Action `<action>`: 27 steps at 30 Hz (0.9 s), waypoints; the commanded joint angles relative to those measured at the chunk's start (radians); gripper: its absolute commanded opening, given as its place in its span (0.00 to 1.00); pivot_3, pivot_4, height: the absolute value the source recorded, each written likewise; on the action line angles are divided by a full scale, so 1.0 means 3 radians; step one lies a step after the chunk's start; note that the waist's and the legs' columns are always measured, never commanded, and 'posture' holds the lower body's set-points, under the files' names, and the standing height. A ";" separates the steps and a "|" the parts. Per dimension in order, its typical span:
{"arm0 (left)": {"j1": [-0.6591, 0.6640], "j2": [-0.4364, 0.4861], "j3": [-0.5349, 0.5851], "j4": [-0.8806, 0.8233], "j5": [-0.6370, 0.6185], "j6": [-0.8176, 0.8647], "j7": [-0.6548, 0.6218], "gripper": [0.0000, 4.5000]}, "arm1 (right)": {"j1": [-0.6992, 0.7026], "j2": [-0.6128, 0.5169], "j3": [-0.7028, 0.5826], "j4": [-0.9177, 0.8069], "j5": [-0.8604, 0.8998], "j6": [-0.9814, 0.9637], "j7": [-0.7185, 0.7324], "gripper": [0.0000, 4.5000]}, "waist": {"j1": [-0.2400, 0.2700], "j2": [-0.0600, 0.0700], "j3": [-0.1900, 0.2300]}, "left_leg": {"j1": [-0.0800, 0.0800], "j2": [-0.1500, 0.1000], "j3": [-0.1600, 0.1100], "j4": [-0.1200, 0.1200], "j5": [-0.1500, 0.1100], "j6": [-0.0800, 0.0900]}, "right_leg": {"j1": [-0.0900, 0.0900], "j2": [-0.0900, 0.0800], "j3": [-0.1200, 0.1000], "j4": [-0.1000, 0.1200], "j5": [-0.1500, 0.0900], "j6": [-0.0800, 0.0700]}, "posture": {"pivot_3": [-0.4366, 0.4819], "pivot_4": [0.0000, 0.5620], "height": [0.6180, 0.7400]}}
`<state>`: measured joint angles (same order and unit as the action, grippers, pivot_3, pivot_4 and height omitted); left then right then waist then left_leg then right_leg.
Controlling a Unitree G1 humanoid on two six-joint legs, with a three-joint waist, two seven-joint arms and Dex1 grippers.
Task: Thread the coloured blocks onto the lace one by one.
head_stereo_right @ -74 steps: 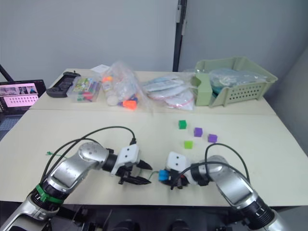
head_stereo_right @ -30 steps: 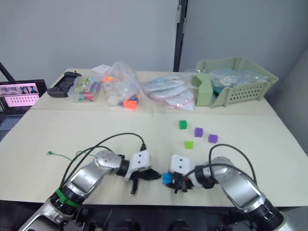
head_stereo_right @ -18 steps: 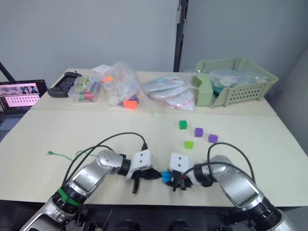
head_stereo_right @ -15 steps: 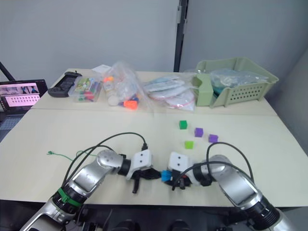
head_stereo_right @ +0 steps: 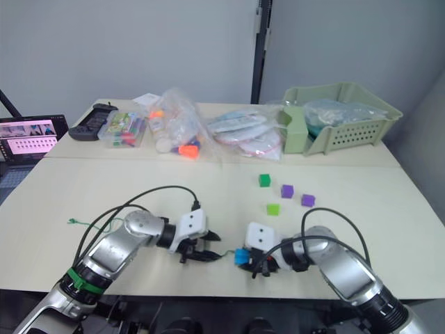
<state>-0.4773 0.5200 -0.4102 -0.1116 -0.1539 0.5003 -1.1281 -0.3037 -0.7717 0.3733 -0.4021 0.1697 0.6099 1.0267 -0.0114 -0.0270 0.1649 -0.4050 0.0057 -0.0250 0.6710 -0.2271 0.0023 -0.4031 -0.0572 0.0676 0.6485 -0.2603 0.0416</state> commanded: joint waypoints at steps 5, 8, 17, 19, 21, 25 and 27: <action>-0.0066 -0.0231 -0.0139 0.0067 0.0034 -0.0086 0.0069 0.55 | -0.0006 -0.0011 0.0006 -0.0045 -0.0005 0.0025 0.0004 0.30 | -0.0001 0.0000 0.0000 | 0.0000 0.0000 0.0000 0.0000 0.0000 0.0000 | 0.0000 0.0000 0.0000 0.0000 0.0000 0.0000 | 0.48 0.27 1.00; -0.0067 -0.0257 -0.0193 0.0176 0.0109 -0.0212 0.0068 0.55 | -0.0005 -0.0012 0.0004 -0.0060 0.0000 0.0039 -0.0001 0.30 | -0.0001 0.0000 0.0000 | 0.0000 0.0000 0.0001 0.0000 0.0000 0.0000 | 0.0000 0.0001 0.0000 0.0000 0.0000 0.0000 | 0.48 0.27 1.00; -0.0088 -0.0369 -0.0163 0.0262 0.0091 -0.0291 0.0050 0.14 | 0.0011 -0.0023 -0.0009 -0.0108 0.0010 0.0073 -0.0010 0.30 | 0.0006 0.0000 0.0000 | 0.0001 -0.0002 0.0001 0.0002 0.0000 0.0000 | 0.0003 -0.0001 0.0000 0.0000 0.0000 0.0000 | 0.48 0.27 1.00; -0.0098 -0.0385 -0.0155 0.0271 0.0086 -0.0303 0.0054 0.01 | 0.0019 -0.0023 -0.0005 -0.0114 0.0009 0.0075 -0.0012 0.30 | -0.0002 0.0000 0.0000 | 0.0001 -0.0002 0.0000 0.0002 0.0000 0.0000 | 0.0002 -0.0001 0.0000 0.0000 0.0000 0.0000 | 0.48 0.27 1.00; -0.0099 -0.0389 -0.0148 0.0268 0.0085 -0.0307 0.0054 0.00 | 0.0029 -0.0025 0.0002 -0.0125 0.0009 0.0079 -0.0011 0.30 | -0.0002 0.0000 0.0000 | 0.0001 -0.0002 0.0000 0.0001 0.0000 0.0000 | 0.0001 -0.0001 0.0000 0.0000 0.0000 0.0000 | 0.48 0.27 1.00; -0.0080 -0.0348 -0.0115 0.0240 0.0067 -0.0303 0.0033 0.00 | 0.0053 -0.0044 -0.0006 -0.0127 0.0010 0.0070 -0.0002 0.30 | -0.0001 0.0000 0.0000 | 0.0000 -0.0002 0.0000 0.0001 0.0000 0.0000 | 0.0002 -0.0001 0.0000 0.0000 0.0000 0.0000 | 0.48 0.27 1.00; -0.0064 -0.0307 -0.0084 0.0224 0.0044 -0.0290 0.0017 0.00 | 0.0066 -0.0060 -0.0017 -0.0122 0.0011 0.0064 0.0006 0.30 | -0.0002 0.0000 0.0000 | 0.0000 -0.0002 0.0000 0.0001 0.0000 0.0000 | 0.0001 -0.0001 0.0000 0.0000 0.0000 0.0000 | 0.48 0.27 1.00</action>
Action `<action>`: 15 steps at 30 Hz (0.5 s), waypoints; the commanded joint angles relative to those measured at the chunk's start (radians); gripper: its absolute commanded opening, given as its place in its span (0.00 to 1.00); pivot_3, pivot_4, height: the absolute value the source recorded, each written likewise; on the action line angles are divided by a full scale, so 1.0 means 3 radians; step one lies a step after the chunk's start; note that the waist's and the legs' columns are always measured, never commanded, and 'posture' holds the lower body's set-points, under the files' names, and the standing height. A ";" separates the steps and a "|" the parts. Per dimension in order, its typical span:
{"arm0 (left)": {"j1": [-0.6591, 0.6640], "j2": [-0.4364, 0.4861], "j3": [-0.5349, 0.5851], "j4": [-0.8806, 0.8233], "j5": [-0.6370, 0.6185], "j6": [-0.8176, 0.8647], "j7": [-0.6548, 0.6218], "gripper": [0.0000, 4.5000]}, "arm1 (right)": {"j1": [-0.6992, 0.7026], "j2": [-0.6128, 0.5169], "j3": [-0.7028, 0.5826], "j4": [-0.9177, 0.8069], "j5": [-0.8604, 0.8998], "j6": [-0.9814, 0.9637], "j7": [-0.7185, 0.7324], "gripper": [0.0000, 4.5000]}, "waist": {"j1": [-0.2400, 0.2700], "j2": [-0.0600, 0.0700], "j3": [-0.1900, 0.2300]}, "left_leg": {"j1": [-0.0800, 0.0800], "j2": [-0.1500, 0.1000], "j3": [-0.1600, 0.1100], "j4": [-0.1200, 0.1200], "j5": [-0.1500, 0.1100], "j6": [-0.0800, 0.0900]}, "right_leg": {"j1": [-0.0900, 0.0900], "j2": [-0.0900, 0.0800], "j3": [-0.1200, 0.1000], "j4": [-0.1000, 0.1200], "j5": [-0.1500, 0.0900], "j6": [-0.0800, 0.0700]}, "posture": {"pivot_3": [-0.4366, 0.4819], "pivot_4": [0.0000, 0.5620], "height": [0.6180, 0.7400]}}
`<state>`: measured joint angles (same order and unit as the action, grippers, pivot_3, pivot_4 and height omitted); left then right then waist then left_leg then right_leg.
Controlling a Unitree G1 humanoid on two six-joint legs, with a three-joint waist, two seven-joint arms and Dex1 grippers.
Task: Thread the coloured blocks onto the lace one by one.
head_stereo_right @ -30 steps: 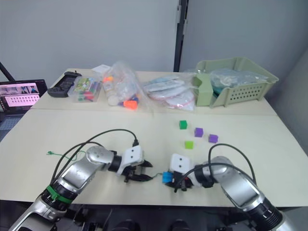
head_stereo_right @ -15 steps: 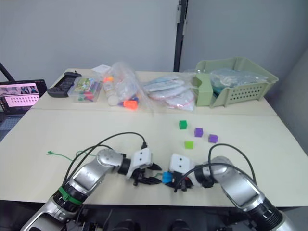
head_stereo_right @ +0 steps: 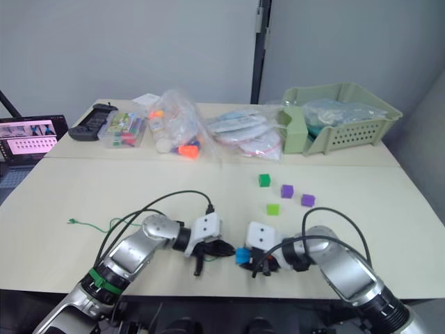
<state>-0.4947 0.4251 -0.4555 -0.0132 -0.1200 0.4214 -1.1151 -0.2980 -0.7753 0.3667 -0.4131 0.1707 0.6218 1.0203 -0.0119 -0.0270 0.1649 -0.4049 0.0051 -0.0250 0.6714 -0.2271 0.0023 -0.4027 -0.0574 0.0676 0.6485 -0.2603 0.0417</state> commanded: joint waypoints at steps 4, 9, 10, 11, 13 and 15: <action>0.0044 0.0172 0.0150 -0.0132 -0.0098 -0.0041 -0.0096 0.00 | 0.0082 -0.0106 -0.0041 -0.0058 0.0001 -0.0002 0.0042 0.30 | -0.0002 0.0000 0.0000 | 0.0000 0.0000 0.0000 0.0000 0.0000 0.0000 | -0.0001 0.0000 0.0000 0.0000 0.0000 0.0000 | 0.48 0.27 1.00; 0.0119 0.0391 0.0220 -0.0213 -0.0177 -0.0049 -0.0168 0.00 | 0.0103 -0.0154 -0.0103 -0.0053 0.0017 -0.0020 0.0049 0.30 | -0.0003 0.0000 0.0000 | -0.0001 0.0002 -0.0002 -0.0001 0.0000 0.0000 | -0.0003 0.0000 0.0000 0.0000 0.0000 0.0000 | 0.48 0.27 1.00; 0.0129 0.0423 0.0229 -0.0229 -0.0191 -0.0045 -0.0172 0.00 | 0.0109 -0.0162 -0.0113 -0.0052 0.0018 -0.0024 0.0053 0.30 | -0.0003 0.0000 0.0000 | -0.0001 0.0001 -0.0002 -0.0001 0.0000 0.0000 | -0.0003 0.0000 0.0000 0.0000 0.0000 0.0000 | 0.48 0.27 1.00; 0.0134 0.0445 0.0234 -0.0239 -0.0201 -0.0040 -0.0171 0.00 | 0.0114 -0.0168 -0.0120 -0.0049 0.0019 -0.0029 0.0053 0.30 | -0.0002 0.0000 0.0000 | -0.0001 0.0001 -0.0002 -0.0001 0.0000 0.0000 | -0.0003 0.0000 0.0000 0.0000 0.0000 0.0000 | 0.48 0.27 1.00; 0.0140 0.0474 0.0243 -0.0254 -0.0213 -0.0033 -0.0169 0.00 | 0.0123 -0.0183 -0.0126 -0.0045 0.0025 -0.0038 0.0050 0.30 | 0.0003 0.0000 0.0000 | 0.0000 0.0002 -0.0002 -0.0001 0.0000 0.0000 | -0.0002 0.0000 0.0000 0.0000 0.0000 0.0000 | 0.48 0.27 1.00; 0.0144 0.0484 0.0250 -0.0260 -0.0216 -0.0029 -0.0170 0.00 | 0.0129 -0.0189 -0.0130 -0.0044 0.0029 -0.0043 0.0048 0.30 | 0.0007 0.0000 0.0000 | 0.0001 0.0001 -0.0002 0.0000 0.0000 0.0000 | 0.0000 -0.0001 0.0000 0.0000 0.0000 0.0000 | 0.48 0.27 1.00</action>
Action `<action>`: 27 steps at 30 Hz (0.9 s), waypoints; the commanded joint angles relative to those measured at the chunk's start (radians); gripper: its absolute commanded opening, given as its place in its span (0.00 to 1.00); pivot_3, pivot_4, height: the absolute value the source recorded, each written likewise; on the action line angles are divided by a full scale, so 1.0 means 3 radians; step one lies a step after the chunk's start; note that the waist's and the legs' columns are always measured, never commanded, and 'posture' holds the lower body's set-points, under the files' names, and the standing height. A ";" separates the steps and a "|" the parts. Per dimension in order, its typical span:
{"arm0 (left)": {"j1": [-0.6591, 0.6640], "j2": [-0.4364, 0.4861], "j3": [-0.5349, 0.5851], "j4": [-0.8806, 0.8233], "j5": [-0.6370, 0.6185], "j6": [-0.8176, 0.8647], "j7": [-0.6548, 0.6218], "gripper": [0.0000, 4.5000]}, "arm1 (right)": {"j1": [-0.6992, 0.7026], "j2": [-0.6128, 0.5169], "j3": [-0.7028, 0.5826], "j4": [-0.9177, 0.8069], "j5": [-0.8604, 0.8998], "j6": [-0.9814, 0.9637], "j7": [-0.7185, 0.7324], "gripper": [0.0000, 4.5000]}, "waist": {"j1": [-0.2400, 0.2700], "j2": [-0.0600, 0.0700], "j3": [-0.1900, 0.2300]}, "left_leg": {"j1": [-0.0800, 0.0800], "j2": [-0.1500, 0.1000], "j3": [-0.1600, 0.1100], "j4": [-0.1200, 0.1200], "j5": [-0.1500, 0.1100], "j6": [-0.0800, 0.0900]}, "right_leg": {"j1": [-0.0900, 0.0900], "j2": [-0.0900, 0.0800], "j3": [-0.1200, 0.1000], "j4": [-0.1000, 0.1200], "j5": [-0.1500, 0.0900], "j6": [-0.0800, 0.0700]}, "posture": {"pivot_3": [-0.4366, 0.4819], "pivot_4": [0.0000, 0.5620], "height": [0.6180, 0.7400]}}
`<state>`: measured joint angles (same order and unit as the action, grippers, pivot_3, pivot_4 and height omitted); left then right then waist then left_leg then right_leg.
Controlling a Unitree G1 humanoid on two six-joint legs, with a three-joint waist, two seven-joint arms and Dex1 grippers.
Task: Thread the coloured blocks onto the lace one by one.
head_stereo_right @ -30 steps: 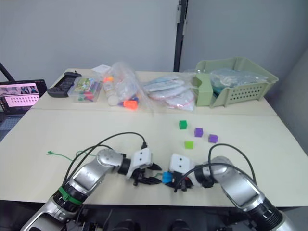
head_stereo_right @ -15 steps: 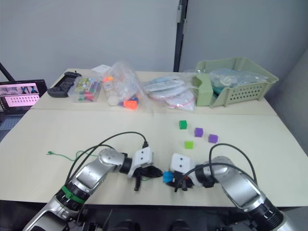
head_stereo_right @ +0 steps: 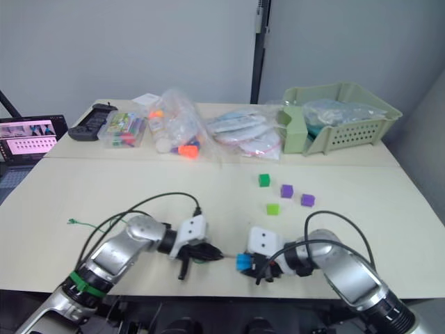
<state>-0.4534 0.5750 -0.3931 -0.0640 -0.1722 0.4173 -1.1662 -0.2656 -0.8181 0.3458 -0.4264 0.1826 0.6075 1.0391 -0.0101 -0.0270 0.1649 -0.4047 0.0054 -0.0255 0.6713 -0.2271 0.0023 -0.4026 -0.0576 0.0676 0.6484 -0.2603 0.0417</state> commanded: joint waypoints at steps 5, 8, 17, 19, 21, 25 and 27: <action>0.0013 -0.0023 0.0049 -0.0115 -0.0041 0.0002 0.0006 0.00 | 0.0022 -0.0041 -0.0065 0.0009 -0.0019 -0.0005 -0.0018 0.30 | -0.0002 0.0000 0.0000 | 0.0000 0.0000 0.0001 0.0000 0.0000 0.0000 | -0.0001 0.0000 0.0000 0.0000 0.0000 0.0000 | 0.48 0.27 1.00; 0.0028 -0.0015 0.0016 -0.0158 -0.0062 0.0018 -0.0055 0.00 | 0.0019 -0.0037 -0.0063 0.0013 -0.0021 -0.0006 -0.0023 0.30 | -0.0004 0.0000 0.0000 | -0.0001 0.0000 0.0001 0.0000 0.0000 0.0000 | -0.0001 0.0000 0.0000 0.0000 0.0000 0.0000 | 0.48 0.27 1.00; 0.0011 -0.0002 -0.0015 -0.0101 0.0095 -0.0087 0.0003 0.11 | 0.0010 -0.0055 -0.0080 0.0021 -0.0023 -0.0006 -0.0017 0.30 | -0.0003 0.0000 0.0000 | 0.0000 0.0000 0.0002 0.0000 0.0000 0.0000 | 0.0000 0.0000 0.0000 0.0000 0.0000 0.0000 | 0.48 0.27 1.00; 0.0023 -0.0009 0.0000 -0.0130 0.0110 -0.0087 0.0050 0.23 | 0.0016 -0.0061 -0.0081 0.0018 -0.0024 -0.0006 -0.0015 0.30 | -0.0002 0.0000 0.0000 | 0.0000 0.0000 0.0001 0.0000 0.0000 0.0000 | 0.0000 0.0000 0.0000 0.0000 0.0000 0.0000 | 0.48 0.27 1.00; 0.0033 0.0000 -0.0019 -0.0146 0.0128 -0.0086 0.0064 0.36 | 0.0019 -0.0062 -0.0081 0.0015 -0.0024 -0.0005 -0.0015 0.30 | -0.0002 0.0000 0.0000 | 0.0000 0.0000 0.0001 0.0000 0.0000 0.0000 | 0.0000 0.0000 0.0000 0.0000 0.0000 0.0000 | 0.48 0.27 1.00; 0.0080 -0.0034 -0.0039 -0.0156 0.0050 -0.0027 0.0043 0.43 | 0.0019 -0.0060 -0.0084 0.0016 -0.0023 -0.0007 -0.0017 0.30 | -0.0003 0.0000 0.0000 | 0.0000 0.0000 0.0001 0.0000 0.0000 0.0000 | 0.0000 0.0000 0.0000 0.0000 0.0000 0.0000 | 0.48 0.27 1.00; 0.0094 -0.0039 -0.0049 -0.0147 0.0056 -0.0031 0.0042 0.43 | 0.0020 -0.0059 -0.0086 0.0016 -0.0023 -0.0007 -0.0019 0.30 | 0.0000 0.0000 0.0000 | 0.0000 0.0000 0.0001 0.0000 0.0000 0.0000 | 0.0000 -0.0001 0.0000 0.0000 0.0000 0.0000 | 0.48 0.27 1.00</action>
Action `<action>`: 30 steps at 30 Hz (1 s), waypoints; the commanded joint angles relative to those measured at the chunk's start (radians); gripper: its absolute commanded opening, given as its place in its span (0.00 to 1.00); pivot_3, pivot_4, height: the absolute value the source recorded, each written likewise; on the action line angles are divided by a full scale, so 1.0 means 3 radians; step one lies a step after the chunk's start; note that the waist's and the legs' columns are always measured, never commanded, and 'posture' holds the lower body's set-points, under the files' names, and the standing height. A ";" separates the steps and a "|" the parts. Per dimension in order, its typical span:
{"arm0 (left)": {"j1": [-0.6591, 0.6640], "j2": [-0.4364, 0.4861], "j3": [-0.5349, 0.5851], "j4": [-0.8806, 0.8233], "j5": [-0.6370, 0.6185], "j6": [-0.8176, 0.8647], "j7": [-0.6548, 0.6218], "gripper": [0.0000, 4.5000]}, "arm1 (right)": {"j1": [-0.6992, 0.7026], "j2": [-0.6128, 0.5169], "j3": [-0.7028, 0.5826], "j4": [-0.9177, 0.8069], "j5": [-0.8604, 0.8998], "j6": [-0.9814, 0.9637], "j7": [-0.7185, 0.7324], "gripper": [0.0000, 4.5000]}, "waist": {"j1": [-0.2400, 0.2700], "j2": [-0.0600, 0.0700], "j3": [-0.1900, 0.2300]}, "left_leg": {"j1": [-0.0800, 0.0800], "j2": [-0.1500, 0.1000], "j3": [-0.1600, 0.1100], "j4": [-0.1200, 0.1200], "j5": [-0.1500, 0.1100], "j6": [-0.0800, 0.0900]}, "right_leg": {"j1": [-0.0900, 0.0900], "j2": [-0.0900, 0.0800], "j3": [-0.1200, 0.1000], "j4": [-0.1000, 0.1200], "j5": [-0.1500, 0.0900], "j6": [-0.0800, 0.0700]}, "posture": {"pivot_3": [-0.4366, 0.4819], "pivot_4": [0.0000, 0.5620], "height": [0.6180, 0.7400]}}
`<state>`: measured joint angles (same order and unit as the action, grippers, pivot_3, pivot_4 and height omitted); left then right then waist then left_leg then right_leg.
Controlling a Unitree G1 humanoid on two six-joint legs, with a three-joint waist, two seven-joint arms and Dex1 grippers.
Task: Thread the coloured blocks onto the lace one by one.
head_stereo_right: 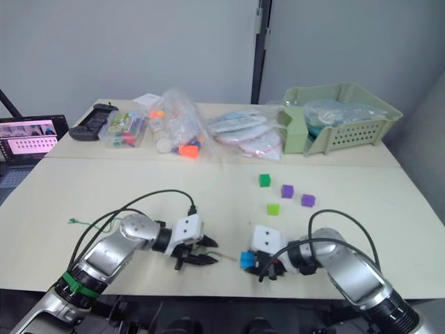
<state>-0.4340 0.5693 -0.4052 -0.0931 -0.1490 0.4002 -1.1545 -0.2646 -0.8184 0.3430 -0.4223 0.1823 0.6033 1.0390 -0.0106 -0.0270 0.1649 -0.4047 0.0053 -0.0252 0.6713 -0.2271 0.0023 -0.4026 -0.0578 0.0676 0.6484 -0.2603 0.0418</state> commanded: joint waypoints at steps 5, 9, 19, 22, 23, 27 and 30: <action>0.0030 -0.0113 -0.0058 0.0106 0.0008 -0.0067 0.0020 0.31 | 0.0005 -0.0054 -0.0077 0.0000 -0.0020 0.0016 -0.0022 0.30 | 0.0005 0.0000 0.0000 | 0.0001 0.0000 0.0000 0.0000 0.0000 0.0000 | 0.0001 0.0000 0.0000 0.0000 0.0000 0.0000 | 0.48 0.27 1.00; 0.0030 -0.0147 -0.0066 0.0156 0.0002 -0.0117 -0.0026 0.03 | 0.0019 -0.0067 -0.0095 -0.0008 -0.0017 0.0016 -0.0024 0.30 | 0.0004 0.0000 0.0000 | 0.0001 -0.0001 0.0000 0.0000 0.0000 0.0000 | 0.0001 0.0000 0.0000 0.0000 0.0000 0.0000 | 0.48 0.27 1.00; -0.0092 -0.0113 0.0039 -0.0080 -0.0138 0.0048 -0.0105 0.00 | 0.0049 -0.0039 -0.0115 0.0049 -0.0024 -0.0028 -0.0060 0.30 | 0.0003 0.0000 0.0000 | 0.0000 -0.0001 0.0000 0.0000 0.0000 0.0000 | 0.0001 -0.0001 0.0000 0.0000 0.0000 0.0000 | 0.48 0.27 1.00; -0.0123 -0.0031 0.0047 -0.0203 -0.0117 0.0134 -0.0138 0.00 | 0.0060 -0.0042 -0.0113 0.0057 -0.0025 -0.0039 -0.0067 0.30 | 0.0000 0.0000 0.0000 | 0.0000 -0.0001 0.0000 0.0000 0.0000 0.0000 | 0.0000 0.0000 0.0000 0.0000 0.0000 0.0000 | 0.48 0.27 1.00; -0.0133 -0.0013 0.0055 -0.0227 -0.0124 0.0165 -0.0143 0.00 | 0.0061 -0.0044 -0.0112 0.0059 -0.0024 -0.0041 -0.0068 0.30 | 0.0001 0.0000 0.0000 | 0.0000 0.0000 0.0000 0.0000 0.0000 0.0000 | 0.0000 0.0000 0.0000 0.0000 0.0000 0.0000 | 0.48 0.27 1.00; -0.0138 0.0055 0.0065 -0.0324 -0.0146 0.0254 -0.0163 0.00 | 0.0052 -0.0042 -0.0102 0.0072 -0.0031 -0.0045 -0.0068 0.30 | -0.0002 0.0000 0.0000 | 0.0000 -0.0001 0.0001 0.0000 0.0000 0.0000 | 0.0001 0.0000 0.0000 0.0000 0.0000 0.0000 | 0.48 0.27 1.00; -0.0139 0.0075 0.0057 -0.0370 -0.0156 0.0292 -0.0166 0.00 | 0.0046 -0.0042 -0.0094 0.0078 -0.0034 -0.0051 -0.0064 0.30 | -0.0001 0.0000 0.0000 | 0.0000 0.0000 0.0001 0.0000 0.0000 0.0000 | 0.0000 0.0000 0.0000 0.0000 0.0000 0.0000 | 0.48 0.27 1.00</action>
<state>-0.4657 0.5890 -0.3987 -0.1657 -0.1748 0.4847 -1.1968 -0.2547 -0.8203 0.3348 -0.4126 0.1824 0.5882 1.0283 -0.0109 -0.0270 0.1649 -0.4046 0.0052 -0.0249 0.6714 -0.2271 0.0023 -0.4023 -0.0577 0.0675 0.6484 -0.2604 0.0419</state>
